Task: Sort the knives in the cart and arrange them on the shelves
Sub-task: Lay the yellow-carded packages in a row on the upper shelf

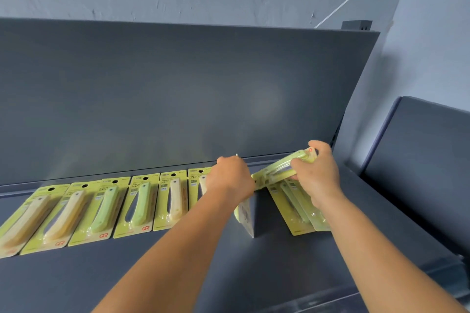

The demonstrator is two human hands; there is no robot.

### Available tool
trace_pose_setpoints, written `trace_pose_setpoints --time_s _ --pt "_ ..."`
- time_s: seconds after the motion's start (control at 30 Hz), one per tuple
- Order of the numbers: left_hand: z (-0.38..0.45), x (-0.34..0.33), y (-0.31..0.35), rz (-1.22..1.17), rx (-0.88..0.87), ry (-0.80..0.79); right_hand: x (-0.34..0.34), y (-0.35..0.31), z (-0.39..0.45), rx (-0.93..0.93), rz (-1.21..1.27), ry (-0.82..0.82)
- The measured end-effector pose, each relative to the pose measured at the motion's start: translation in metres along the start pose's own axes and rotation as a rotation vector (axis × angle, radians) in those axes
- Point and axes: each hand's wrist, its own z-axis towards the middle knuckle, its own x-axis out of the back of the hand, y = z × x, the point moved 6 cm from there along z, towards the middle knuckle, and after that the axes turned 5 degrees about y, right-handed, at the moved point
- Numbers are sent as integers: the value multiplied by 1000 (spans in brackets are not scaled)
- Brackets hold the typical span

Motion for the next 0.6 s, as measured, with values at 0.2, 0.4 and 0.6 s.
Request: trace_pose_setpoints --time_s 0.2,0.4,0.6 --pt "-1 6 16 173 -56 55 -7 0 -6 -1 -124 49" --pt "-2 -8 14 -14 -176 -47 -27 -4 -33 129 -593 -279" --pt "-46 -29 -14 156 -423 -125 -38 -5 -44 372 -730 -503"
